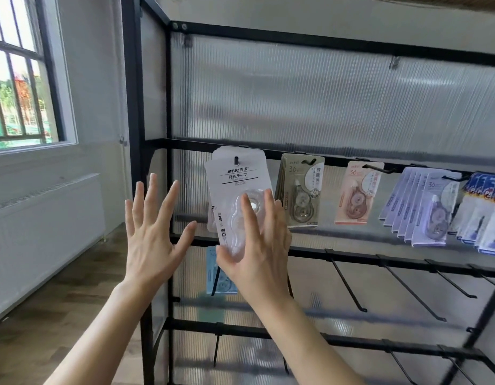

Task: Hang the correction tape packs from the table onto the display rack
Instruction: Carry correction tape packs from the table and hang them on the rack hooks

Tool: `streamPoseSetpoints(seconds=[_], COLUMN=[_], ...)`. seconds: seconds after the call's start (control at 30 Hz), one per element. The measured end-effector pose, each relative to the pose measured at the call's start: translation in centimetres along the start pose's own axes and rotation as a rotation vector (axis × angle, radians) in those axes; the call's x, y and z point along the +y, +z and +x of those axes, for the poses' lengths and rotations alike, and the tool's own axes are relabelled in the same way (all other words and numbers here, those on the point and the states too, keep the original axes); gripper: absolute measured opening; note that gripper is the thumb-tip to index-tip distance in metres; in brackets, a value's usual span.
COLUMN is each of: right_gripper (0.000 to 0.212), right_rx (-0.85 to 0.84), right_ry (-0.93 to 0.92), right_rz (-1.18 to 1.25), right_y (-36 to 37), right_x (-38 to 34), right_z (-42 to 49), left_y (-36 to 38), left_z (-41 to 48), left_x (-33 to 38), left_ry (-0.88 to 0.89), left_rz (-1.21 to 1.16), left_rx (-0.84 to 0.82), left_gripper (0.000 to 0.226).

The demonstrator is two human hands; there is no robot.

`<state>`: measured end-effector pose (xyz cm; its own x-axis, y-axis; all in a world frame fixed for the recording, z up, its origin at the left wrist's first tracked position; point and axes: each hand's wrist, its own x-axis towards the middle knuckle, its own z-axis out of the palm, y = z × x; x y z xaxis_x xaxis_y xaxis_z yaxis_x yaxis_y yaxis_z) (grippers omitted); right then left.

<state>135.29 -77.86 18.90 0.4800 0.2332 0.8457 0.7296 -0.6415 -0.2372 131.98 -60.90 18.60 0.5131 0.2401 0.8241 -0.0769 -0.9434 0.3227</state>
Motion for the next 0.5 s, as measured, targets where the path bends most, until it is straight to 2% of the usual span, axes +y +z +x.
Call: streamPoseSetpoints(seconds=[0.2,0.33,0.5], right_gripper=[0.087,0.095,0.090], right_rx=[-0.178,-0.263,-0.280], right_ry=[0.109,0.087,0.068], right_rz=[-0.069,-0.073,-0.011], right_y=[2.5,3.1,1.6], right_x=[0.5,0.8,1.6], right_z=[2.3,2.6,0.9], left_y=[0.3,0.3,0.6], left_z=[-0.2,-0.5,-1.3], left_x=[0.3,0.4,0.9], left_ry=[-0.007,-0.016,-0.006], left_rz=[-0.018,-0.010,-0.020], left_rx=[-0.013,-0.043,-0.071], left_gripper=[0.073,0.074,0.074])
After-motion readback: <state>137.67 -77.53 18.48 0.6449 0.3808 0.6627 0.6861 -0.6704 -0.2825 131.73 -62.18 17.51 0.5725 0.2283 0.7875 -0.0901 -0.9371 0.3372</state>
